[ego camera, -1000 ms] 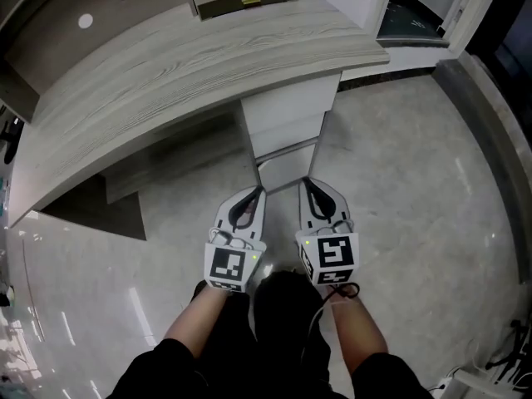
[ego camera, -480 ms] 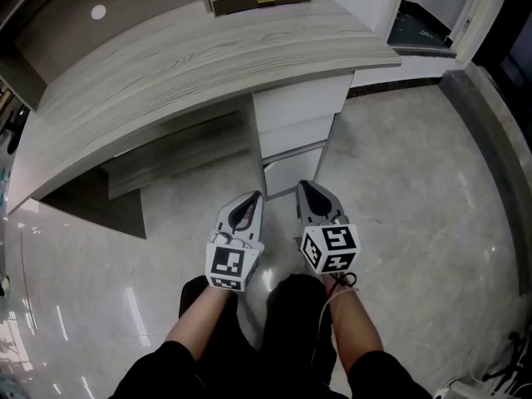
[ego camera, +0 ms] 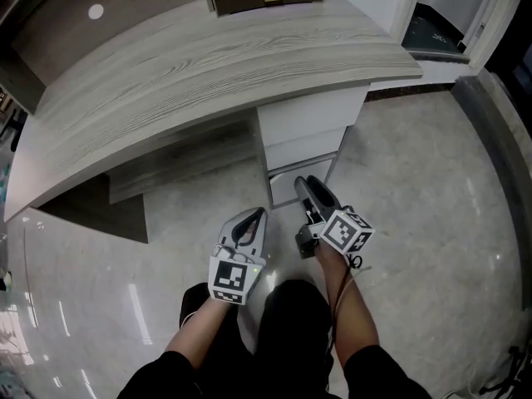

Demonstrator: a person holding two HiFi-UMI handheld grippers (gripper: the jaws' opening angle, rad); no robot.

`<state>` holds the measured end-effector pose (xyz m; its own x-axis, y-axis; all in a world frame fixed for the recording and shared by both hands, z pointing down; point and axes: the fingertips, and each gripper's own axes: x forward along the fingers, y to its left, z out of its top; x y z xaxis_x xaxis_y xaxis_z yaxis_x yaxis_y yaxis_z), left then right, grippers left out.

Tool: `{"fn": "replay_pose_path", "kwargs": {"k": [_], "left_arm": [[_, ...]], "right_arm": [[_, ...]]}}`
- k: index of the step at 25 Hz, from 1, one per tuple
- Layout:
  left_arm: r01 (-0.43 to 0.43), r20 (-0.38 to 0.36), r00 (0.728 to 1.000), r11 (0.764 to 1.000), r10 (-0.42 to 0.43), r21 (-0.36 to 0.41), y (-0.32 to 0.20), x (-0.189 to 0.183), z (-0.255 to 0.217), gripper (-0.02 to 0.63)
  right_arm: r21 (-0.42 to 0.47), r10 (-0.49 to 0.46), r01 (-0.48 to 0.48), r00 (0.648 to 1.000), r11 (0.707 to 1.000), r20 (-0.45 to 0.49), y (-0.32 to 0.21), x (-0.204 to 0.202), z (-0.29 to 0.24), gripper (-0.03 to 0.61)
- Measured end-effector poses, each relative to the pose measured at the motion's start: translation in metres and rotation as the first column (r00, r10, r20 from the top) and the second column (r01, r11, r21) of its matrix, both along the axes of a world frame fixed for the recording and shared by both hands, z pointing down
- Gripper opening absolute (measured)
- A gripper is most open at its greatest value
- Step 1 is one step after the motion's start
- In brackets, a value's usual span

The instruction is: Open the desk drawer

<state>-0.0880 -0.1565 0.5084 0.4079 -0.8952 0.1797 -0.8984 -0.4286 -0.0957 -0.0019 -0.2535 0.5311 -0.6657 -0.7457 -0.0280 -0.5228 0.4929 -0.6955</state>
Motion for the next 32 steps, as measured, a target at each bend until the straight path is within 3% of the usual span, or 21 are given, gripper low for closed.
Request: {"fn": "replay_pose_path", "kwargs": {"k": [10, 18, 25, 30, 32], "left_arm": [[-0.007, 0.019, 1.0, 0.999, 0.007, -0.034, -0.029, 0.003, 0.028, 0.003], [-0.004, -0.003, 1.0, 0.998, 0.004, -0.057, -0.049, 0.01, 0.04, 0.003], [0.017, -0.025, 1.0, 0.997, -0.019, -0.078, -0.071, 0.016, 0.058, 0.003], [0.029, -0.018, 0.999, 0.995, -0.031, -0.095, -0.072, 0.016, 0.066, 0.003], [0.034, -0.011, 0.999, 0.995, -0.035, -0.098, -0.071, 0.014, 0.068, 0.003]], "right_arm": [[-0.036, 0.014, -0.013, 0.999, 0.999, 0.047, -0.044, -0.009, 0.021, 0.173], [-0.059, 0.011, -0.002, 0.99, 0.998, 0.143, -0.065, -0.007, 0.029, 0.199], [-0.015, -0.055, 0.059, 0.974, 0.998, 0.22, -0.069, -0.01, 0.03, 0.202], [0.039, -0.057, 0.049, 0.968, 0.998, 0.243, -0.071, -0.004, 0.03, 0.201], [0.053, -0.063, 0.051, 0.966, 0.997, 0.252, -0.071, -0.004, 0.028, 0.162]]}}
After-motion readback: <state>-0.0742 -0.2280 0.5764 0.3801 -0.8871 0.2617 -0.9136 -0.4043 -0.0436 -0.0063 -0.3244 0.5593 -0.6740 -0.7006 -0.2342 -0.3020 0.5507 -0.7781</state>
